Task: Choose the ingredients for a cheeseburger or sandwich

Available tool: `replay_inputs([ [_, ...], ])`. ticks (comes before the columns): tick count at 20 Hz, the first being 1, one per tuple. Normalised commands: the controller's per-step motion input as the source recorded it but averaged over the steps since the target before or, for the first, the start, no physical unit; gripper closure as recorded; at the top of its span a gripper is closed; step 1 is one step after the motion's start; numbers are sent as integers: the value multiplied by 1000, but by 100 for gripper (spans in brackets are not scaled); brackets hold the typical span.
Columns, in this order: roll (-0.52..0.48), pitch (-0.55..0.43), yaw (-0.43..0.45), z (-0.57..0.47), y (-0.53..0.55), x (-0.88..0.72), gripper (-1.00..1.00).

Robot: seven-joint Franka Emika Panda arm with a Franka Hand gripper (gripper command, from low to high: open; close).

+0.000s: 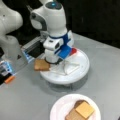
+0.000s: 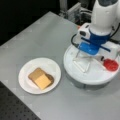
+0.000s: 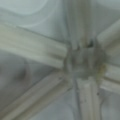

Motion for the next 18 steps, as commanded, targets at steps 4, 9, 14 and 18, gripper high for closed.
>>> replay_inputs([
  [4, -97, -80, 258, -92, -156, 82, -100],
  [9, -86, -72, 237, -99, -111, 100, -100],
  [14, -61, -92, 221, -118, -53, 138, -100],
  [18, -53, -86, 200, -108, -20, 124, -100],
])
